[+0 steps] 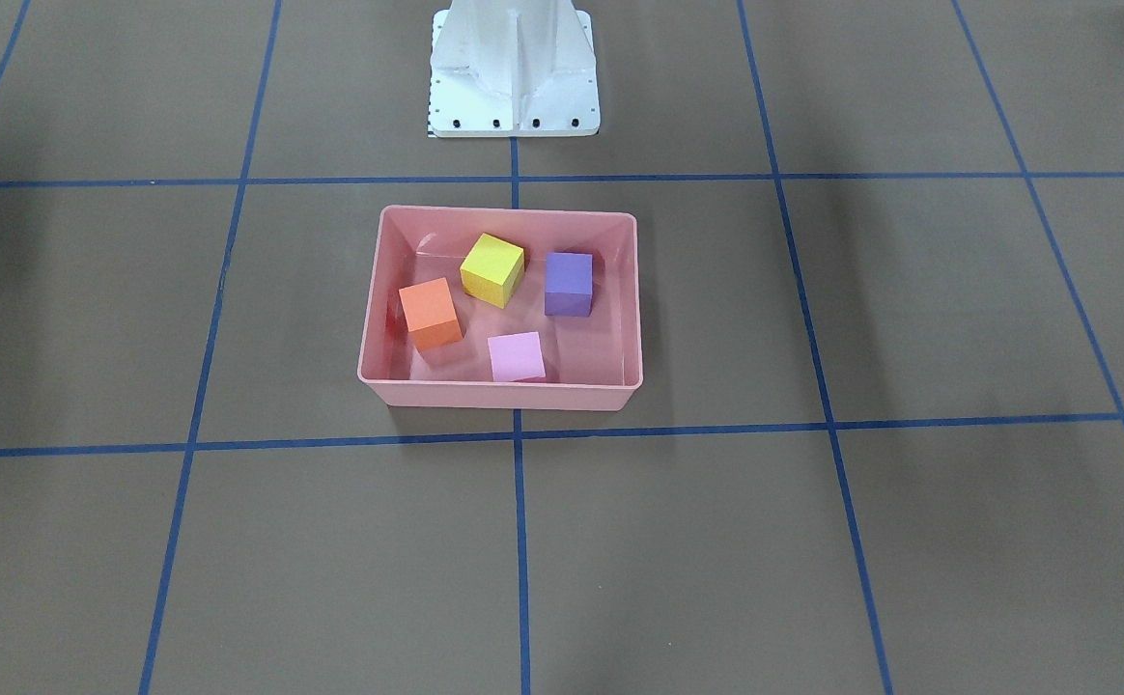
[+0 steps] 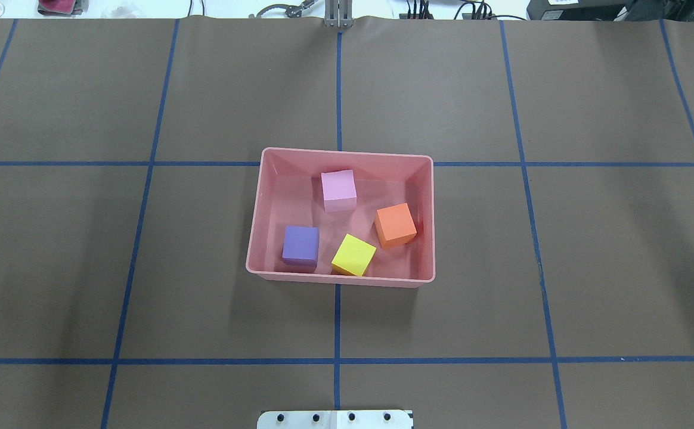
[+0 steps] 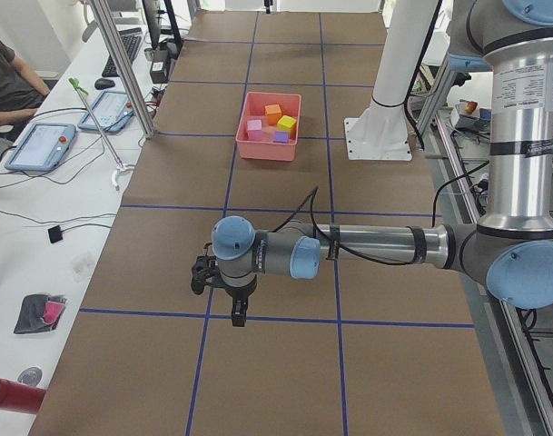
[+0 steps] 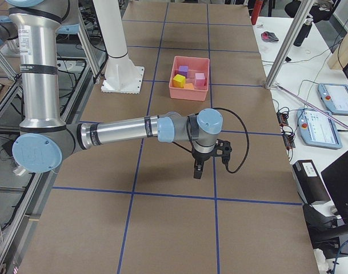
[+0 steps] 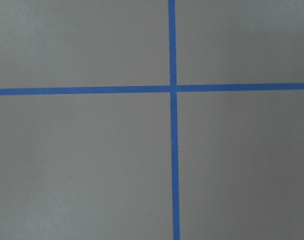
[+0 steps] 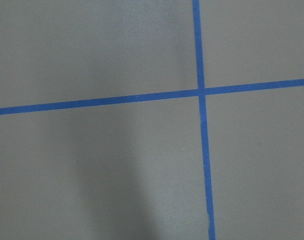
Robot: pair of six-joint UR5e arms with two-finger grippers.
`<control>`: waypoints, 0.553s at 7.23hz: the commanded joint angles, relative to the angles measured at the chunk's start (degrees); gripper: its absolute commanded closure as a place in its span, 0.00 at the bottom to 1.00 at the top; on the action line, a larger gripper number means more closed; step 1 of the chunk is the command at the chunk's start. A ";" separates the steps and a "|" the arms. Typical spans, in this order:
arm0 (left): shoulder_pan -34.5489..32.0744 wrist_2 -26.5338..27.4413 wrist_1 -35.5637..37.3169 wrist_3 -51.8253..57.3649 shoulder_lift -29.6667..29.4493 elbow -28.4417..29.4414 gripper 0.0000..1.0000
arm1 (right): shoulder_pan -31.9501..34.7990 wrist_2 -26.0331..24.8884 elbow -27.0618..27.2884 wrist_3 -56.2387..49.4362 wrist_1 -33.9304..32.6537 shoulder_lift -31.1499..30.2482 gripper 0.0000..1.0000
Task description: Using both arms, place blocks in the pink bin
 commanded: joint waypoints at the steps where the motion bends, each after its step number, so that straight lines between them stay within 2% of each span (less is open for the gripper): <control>1: -0.01 -0.33 -0.78 -0.48 -0.60 -0.23 0.00 | 0.06 -0.29 -0.61 0.01 -0.07 -0.24 0.01; 4: -0.18 -2.27 -1.05 -0.30 -0.87 -1.81 0.00 | -0.03 -0.38 -1.23 0.28 -0.07 -0.07 0.01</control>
